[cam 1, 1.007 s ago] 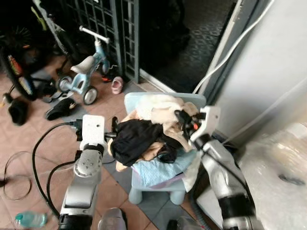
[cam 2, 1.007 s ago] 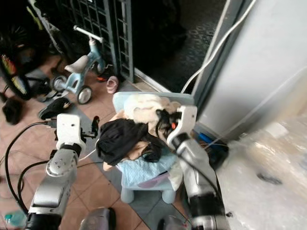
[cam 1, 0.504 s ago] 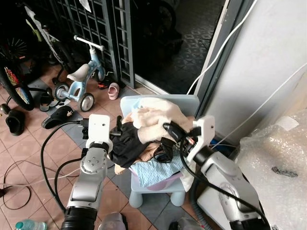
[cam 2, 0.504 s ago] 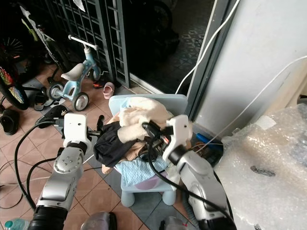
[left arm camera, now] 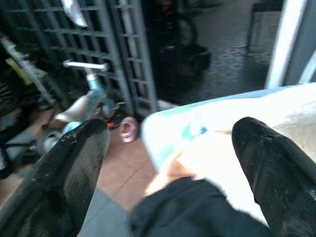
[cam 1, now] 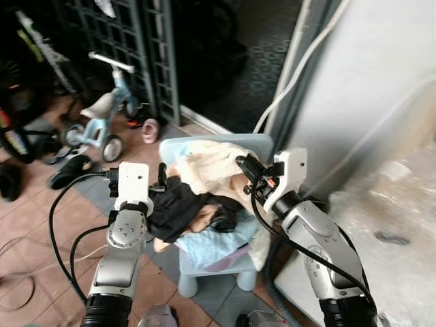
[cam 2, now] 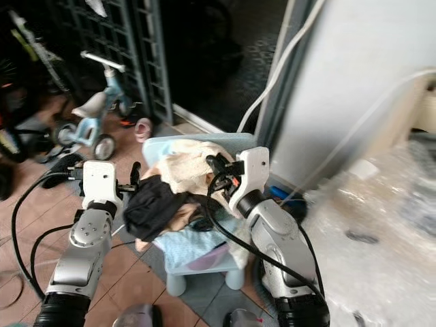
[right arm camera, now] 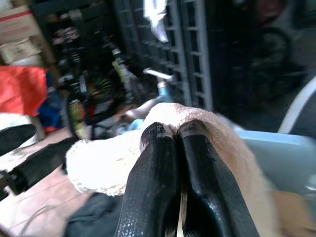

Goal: Clothes washing

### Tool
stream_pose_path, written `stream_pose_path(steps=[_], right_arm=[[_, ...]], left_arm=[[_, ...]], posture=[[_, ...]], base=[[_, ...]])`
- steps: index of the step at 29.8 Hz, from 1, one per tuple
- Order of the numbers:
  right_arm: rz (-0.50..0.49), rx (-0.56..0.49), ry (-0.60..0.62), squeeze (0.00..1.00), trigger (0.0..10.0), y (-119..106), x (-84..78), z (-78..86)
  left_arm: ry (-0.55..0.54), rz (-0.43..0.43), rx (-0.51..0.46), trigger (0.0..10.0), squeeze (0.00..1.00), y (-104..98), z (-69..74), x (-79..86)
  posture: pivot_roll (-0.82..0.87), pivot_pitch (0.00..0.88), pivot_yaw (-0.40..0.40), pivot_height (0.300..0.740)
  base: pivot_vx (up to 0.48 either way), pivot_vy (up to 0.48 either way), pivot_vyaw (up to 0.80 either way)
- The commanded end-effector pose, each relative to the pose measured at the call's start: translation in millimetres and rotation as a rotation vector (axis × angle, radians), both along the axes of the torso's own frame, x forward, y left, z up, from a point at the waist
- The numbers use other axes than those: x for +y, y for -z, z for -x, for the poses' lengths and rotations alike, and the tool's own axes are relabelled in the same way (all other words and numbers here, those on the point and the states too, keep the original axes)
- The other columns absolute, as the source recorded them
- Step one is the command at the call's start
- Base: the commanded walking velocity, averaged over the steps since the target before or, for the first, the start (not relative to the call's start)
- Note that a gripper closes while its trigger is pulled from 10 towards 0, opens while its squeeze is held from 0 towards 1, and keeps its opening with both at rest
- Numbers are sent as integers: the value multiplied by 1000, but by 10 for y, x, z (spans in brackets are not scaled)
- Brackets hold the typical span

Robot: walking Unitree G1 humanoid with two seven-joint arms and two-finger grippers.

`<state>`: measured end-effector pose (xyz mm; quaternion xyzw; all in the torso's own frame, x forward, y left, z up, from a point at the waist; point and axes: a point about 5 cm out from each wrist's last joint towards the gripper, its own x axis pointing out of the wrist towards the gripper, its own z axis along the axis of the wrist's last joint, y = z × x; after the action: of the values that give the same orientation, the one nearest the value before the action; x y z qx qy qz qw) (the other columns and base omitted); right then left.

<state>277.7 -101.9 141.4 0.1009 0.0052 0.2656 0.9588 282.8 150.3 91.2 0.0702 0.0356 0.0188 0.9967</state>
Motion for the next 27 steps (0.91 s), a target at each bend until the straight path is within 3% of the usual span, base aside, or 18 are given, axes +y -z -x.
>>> stream_pose_path(steps=[1,10,17,21,24,27], right_arm=[[8,-1,34,0,10000,11,-59,-19],[14,4,14,0,10000,32,-11,-16],[50,-31,-12,0,10000,14,30,-3],[158,-162,-9,0,10000,-155,7,-68],[201,-265,64,0,10000,-391,-124,-231],[203,-346,230,0,10000,-728,-432,-516]], left_arm=[[11,-2,1,10000,0,5,-15,-44],[4,1,-3,10000,0,3,-7,-37],[5,2,-8,10000,0,0,-8,-39],[8,5,-10,10000,0,-2,-10,-43],[9,7,-11,10000,0,-2,-14,-50],[13,12,-13,10000,0,-9,-30,-68]], posture=[[-50,0,10,740],[-45,0,5,740],[-46,0,6,740],[-49,0,8,740],[-52,0,10,740],[-54,0,12,740]], base=[[0,-262,-800],[0,-284,-800],[0,0,0],[0,0,0],[0,0,0],[0,0,0]])
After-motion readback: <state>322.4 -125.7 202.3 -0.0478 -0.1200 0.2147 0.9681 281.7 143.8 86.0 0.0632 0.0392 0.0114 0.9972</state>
